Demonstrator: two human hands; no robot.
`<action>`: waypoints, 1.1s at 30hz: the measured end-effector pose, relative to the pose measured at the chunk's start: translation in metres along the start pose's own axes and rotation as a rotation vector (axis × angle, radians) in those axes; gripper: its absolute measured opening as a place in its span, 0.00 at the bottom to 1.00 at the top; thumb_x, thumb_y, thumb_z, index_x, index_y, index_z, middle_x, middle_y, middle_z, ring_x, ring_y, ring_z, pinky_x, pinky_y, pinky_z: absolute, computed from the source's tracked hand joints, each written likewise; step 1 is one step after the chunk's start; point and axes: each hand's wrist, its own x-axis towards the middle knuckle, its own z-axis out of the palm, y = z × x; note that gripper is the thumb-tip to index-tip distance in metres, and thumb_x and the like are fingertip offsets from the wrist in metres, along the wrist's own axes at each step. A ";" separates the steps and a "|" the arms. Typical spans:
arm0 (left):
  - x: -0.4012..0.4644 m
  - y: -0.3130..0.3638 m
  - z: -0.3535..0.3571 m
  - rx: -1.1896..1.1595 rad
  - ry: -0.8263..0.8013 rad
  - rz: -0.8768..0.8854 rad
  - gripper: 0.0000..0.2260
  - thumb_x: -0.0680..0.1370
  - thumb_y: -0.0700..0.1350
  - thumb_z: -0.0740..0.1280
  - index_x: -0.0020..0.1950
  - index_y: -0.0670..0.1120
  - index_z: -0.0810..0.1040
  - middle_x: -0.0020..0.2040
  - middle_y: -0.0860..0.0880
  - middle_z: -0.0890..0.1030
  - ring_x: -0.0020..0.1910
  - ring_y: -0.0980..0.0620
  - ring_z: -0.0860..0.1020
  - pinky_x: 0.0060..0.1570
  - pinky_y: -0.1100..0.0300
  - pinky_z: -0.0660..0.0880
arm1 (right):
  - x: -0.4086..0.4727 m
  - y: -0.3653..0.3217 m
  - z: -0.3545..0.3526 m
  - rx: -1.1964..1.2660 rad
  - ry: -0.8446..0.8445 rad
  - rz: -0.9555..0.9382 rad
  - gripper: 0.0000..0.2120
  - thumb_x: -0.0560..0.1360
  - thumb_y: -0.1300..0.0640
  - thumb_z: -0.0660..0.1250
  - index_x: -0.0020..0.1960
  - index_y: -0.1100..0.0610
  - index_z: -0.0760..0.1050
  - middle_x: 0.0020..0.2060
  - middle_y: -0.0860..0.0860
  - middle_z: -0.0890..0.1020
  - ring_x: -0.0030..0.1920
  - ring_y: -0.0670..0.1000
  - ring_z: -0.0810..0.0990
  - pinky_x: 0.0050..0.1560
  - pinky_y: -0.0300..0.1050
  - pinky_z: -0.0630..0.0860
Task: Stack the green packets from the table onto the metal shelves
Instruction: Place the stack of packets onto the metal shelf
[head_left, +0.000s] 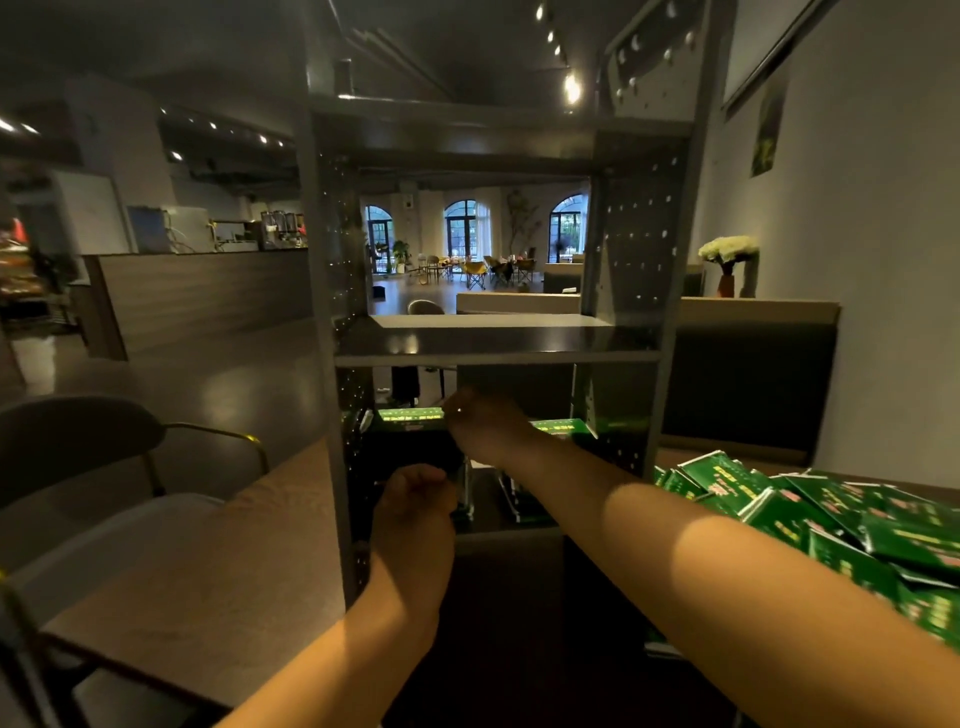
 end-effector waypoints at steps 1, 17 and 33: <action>-0.004 0.003 0.003 0.019 -0.023 0.023 0.08 0.76 0.36 0.61 0.48 0.48 0.76 0.41 0.48 0.74 0.36 0.54 0.70 0.34 0.60 0.65 | -0.016 0.002 -0.004 0.019 -0.006 -0.018 0.11 0.80 0.59 0.60 0.57 0.60 0.79 0.52 0.54 0.79 0.53 0.54 0.78 0.47 0.42 0.72; -0.116 0.000 0.143 0.103 -0.518 0.309 0.11 0.76 0.33 0.62 0.44 0.49 0.75 0.43 0.45 0.79 0.40 0.48 0.79 0.36 0.53 0.77 | -0.255 0.112 -0.108 0.256 0.458 0.134 0.09 0.79 0.58 0.62 0.50 0.47 0.78 0.44 0.43 0.80 0.43 0.39 0.77 0.41 0.35 0.73; -0.169 -0.047 0.291 0.034 -0.923 0.464 0.10 0.76 0.33 0.63 0.45 0.49 0.75 0.38 0.52 0.79 0.26 0.52 0.70 0.26 0.54 0.69 | -0.360 0.244 -0.184 -0.143 0.722 0.504 0.07 0.78 0.57 0.65 0.50 0.44 0.75 0.44 0.41 0.78 0.38 0.39 0.75 0.39 0.38 0.73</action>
